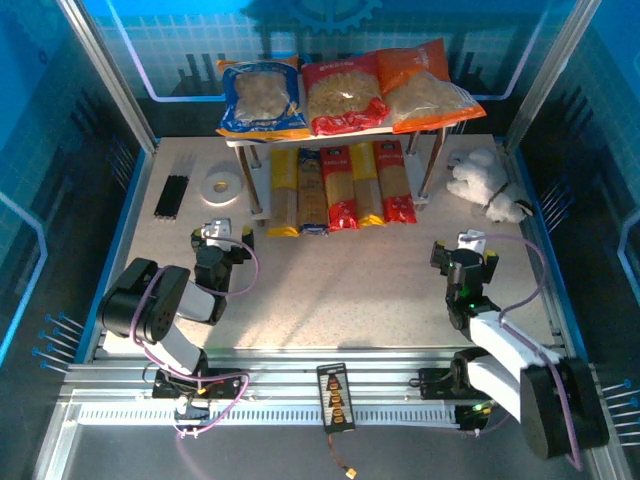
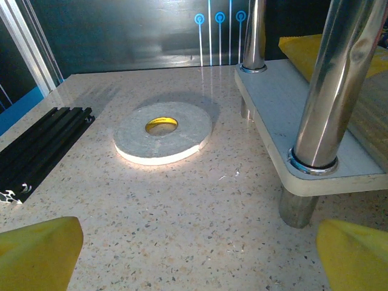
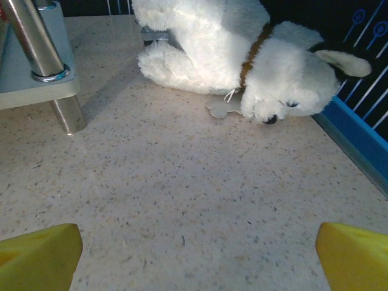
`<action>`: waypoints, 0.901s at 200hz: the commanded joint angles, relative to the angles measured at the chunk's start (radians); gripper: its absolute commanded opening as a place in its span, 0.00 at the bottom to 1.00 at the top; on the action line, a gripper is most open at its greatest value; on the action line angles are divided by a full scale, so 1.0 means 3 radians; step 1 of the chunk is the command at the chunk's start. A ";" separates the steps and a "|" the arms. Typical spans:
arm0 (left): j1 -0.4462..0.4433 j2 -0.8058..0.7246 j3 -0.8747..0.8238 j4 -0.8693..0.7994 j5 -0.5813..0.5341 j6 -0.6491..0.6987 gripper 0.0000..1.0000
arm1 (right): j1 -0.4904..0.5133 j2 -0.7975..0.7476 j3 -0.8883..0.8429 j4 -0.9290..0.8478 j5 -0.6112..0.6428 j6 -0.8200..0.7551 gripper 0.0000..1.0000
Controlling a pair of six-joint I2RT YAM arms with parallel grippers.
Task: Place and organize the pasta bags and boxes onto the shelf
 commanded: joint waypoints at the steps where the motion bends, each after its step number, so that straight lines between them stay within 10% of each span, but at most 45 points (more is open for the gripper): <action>1: 0.0037 -0.0004 0.0020 0.0149 0.0060 0.0019 0.99 | -0.0061 0.0488 0.0109 0.0964 -0.0142 -0.0088 1.00; 67: 0.0038 -0.0002 0.0009 0.0168 0.0066 0.0025 0.99 | -0.0106 0.1297 0.0349 0.1629 -0.0362 -0.0404 1.00; 138: 0.0035 0.0000 0.0011 0.0166 0.0062 0.0024 0.99 | -0.0121 0.1532 0.0907 0.0789 -0.0971 -0.0591 1.00; 180: 0.0035 0.0000 0.0015 0.0162 0.0062 0.0027 0.99 | -0.0013 0.1730 0.0285 0.2187 -0.0925 -0.0747 1.00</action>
